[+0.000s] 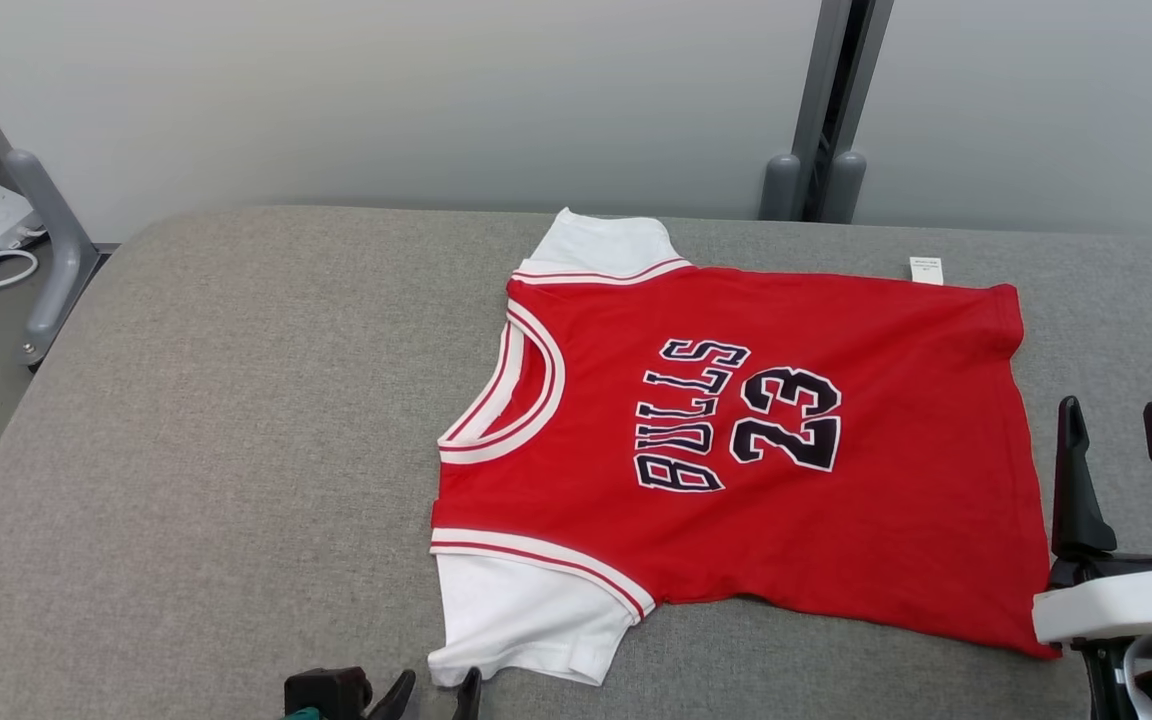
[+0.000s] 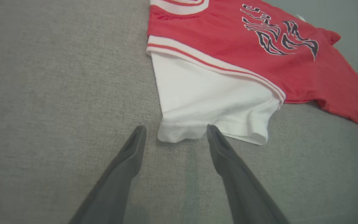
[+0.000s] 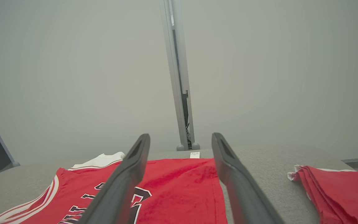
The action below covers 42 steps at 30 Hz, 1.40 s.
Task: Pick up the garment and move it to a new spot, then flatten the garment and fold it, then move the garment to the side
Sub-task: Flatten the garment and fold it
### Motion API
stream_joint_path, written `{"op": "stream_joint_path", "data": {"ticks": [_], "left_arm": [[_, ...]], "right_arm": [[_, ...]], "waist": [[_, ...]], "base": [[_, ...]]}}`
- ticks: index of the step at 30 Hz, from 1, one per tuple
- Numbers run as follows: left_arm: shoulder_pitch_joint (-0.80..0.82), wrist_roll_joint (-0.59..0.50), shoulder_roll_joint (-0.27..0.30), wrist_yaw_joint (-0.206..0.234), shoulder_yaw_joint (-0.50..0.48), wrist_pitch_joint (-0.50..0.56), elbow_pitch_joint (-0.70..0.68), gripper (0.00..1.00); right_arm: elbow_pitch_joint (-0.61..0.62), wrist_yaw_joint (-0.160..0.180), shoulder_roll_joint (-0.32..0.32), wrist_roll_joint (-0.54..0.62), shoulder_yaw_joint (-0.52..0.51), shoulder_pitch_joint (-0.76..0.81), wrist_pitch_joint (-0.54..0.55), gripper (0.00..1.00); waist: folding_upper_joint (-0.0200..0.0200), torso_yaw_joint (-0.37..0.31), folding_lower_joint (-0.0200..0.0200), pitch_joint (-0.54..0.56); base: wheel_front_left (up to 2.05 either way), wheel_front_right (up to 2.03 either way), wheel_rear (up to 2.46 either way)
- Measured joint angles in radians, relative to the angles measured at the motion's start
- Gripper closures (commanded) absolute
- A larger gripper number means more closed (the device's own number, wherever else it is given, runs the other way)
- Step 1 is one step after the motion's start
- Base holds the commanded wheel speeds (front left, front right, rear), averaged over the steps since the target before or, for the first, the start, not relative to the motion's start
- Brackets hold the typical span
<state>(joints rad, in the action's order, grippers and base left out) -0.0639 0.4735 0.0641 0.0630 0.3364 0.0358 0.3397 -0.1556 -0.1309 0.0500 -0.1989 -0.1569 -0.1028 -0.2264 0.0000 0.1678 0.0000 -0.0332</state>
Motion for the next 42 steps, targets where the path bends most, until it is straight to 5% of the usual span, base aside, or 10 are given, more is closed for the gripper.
{"op": "stream_joint_path", "data": {"ticks": [20, 21, 23, 31, 42], "left_arm": [[0.046, 0.060, -0.004, 0.011, 0.004, 0.059, 0.029, 0.00], [0.048, 0.072, -0.005, 0.003, 0.006, 0.059, 0.031, 0.43], [0.051, 0.084, -0.008, -0.005, 0.008, 0.047, 0.031, 1.00], [0.061, 0.053, 0.006, -0.010, 0.024, -0.019, -0.036, 1.00], [0.031, 0.063, 0.035, -0.008, 0.032, 0.026, -0.215, 1.00]], "right_arm": [[-0.006, 0.000, -0.001, 0.007, 0.004, 0.000, 0.001, 0.00], [-0.007, 0.000, -0.001, 0.007, 0.003, 0.000, 0.002, 0.00], [-0.012, 0.000, -0.001, 0.008, -0.001, 0.000, 0.008, 0.00], [-0.087, 0.000, -0.002, 0.042, -0.065, 0.032, 0.039, 0.00], [-0.324, 0.000, -0.002, -0.067, -0.118, 0.045, 0.041, 0.00]], "waist": [[0.0000, -0.028, 0.0000, -0.014], [0.0000, -0.031, 0.0000, -0.015], [0.0000, -0.035, 0.0000, -0.017], [0.0000, -0.033, 0.0000, -0.015], [0.0000, -0.029, 0.0000, -0.005]], "base": [[0.00, 0.00, 0.00], [0.00, 0.00, 0.00], [0.00, 0.00, 0.00], [0.00, 0.00, 0.00], [0.00, 0.00, 0.00]]}}
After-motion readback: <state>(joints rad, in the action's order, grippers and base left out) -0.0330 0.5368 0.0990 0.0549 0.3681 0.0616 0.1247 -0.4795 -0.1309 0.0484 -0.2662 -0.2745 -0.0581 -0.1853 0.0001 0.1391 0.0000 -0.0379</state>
